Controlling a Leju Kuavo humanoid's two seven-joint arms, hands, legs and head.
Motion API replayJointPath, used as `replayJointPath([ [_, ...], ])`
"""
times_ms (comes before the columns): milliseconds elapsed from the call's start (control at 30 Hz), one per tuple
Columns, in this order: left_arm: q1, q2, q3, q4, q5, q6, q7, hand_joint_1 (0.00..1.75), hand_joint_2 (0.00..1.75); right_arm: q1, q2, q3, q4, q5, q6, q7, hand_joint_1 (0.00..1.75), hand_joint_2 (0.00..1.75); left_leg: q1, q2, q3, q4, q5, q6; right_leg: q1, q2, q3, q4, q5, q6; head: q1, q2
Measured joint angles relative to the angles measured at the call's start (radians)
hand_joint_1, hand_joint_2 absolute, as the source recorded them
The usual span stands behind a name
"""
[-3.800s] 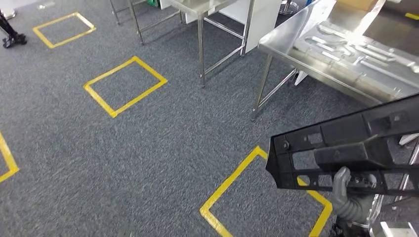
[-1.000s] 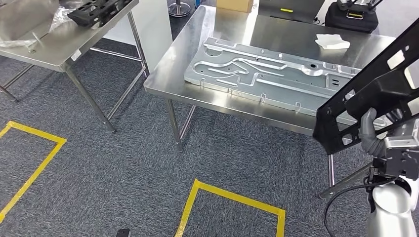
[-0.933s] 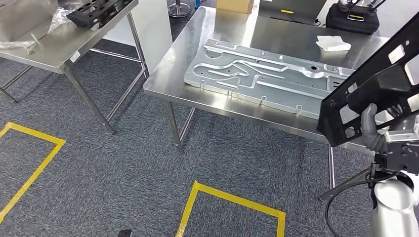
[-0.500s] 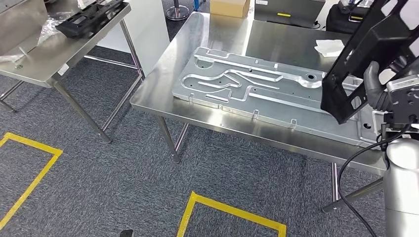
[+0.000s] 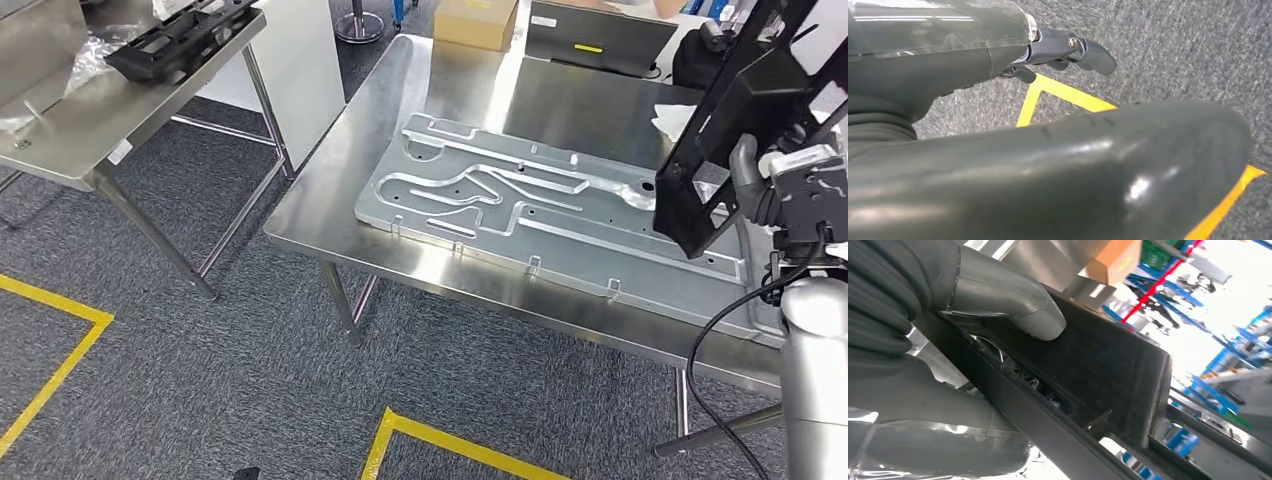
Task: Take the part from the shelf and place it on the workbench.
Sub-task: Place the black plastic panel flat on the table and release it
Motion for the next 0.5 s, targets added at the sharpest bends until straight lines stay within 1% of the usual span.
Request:
replayJointPath([
  [167,-0.002,0.0,0.004,0.0,0.0,-0.002,-0.002,0.0,0.0,-0.058,0.0,0.045,0.092,0.101,-0.015,0.052,1.75,1.75,-0.006,0.0,-0.003,0.002,-0.011,0.016,-0.005,-0.001,0.017,-0.033,-0.019,0.019,0.0,0.0],
  [267,-0.002,0.0,0.005,0.0,0.0,-0.002,-0.004,0.0,0.0,-0.093,0.0,0.066,0.152,0.134,-0.025,0.059,1.75,1.75,-0.01,0.0,-0.004,0.005,-0.015,0.026,-0.009,-0.002,0.02,-0.036,-0.022,0.027,0.0,0.0],
  [333,-0.003,0.0,0.006,0.0,-0.001,-0.002,-0.004,0.0,0.0,-0.115,0.001,0.078,0.178,0.164,-0.032,0.063,1.75,1.75,-0.007,0.001,0.002,-0.001,-0.014,0.034,-0.011,-0.003,0.019,-0.027,-0.029,0.034,0.0,0.0],
  [367,-0.003,0.0,0.006,0.0,-0.002,-0.003,-0.004,0.0,0.0,-0.132,0.001,0.084,0.193,0.191,-0.04,0.066,1.75,1.75,-0.005,0.001,0.005,-0.005,-0.013,0.038,-0.011,-0.003,0.007,-0.001,-0.043,0.036,0.0,0.0],
  [400,-0.004,0.0,0.006,0.0,-0.004,-0.003,-0.004,0.0,0.0,-0.153,0.002,0.092,0.214,0.23,-0.051,0.071,1.75,1.75,-0.003,0.001,0.008,-0.009,-0.012,0.041,-0.012,-0.004,-0.017,0.044,-0.063,0.037,0.0,0.0],
  [433,-0.005,0.0,0.006,0.0,-0.005,-0.004,-0.005,0.0,0.0,-0.174,0.003,0.103,0.239,0.278,-0.065,0.077,1.75,1.75,-0.002,0.001,0.01,-0.009,-0.013,0.043,-0.013,-0.004,-0.054,0.112,-0.09,0.037,0.0,0.0],
  [467,-0.006,0.0,0.006,0.0,-0.006,-0.005,-0.005,0.0,0.0,-0.196,0.005,0.114,0.27,0.333,-0.078,0.085,1.75,1.75,-0.002,0.001,0.01,-0.009,-0.013,0.044,-0.013,-0.004,-0.1,0.188,-0.114,0.037,0.0,0.0],
  [500,-0.006,0.0,0.006,0.0,-0.007,-0.006,-0.005,0.0,0.0,-0.217,0.009,0.127,0.305,0.393,-0.087,0.095,1.75,1.75,-0.003,0.001,0.012,-0.008,-0.015,0.044,-0.013,-0.004,-0.142,0.25,-0.125,0.036,0.0,0.0],
])
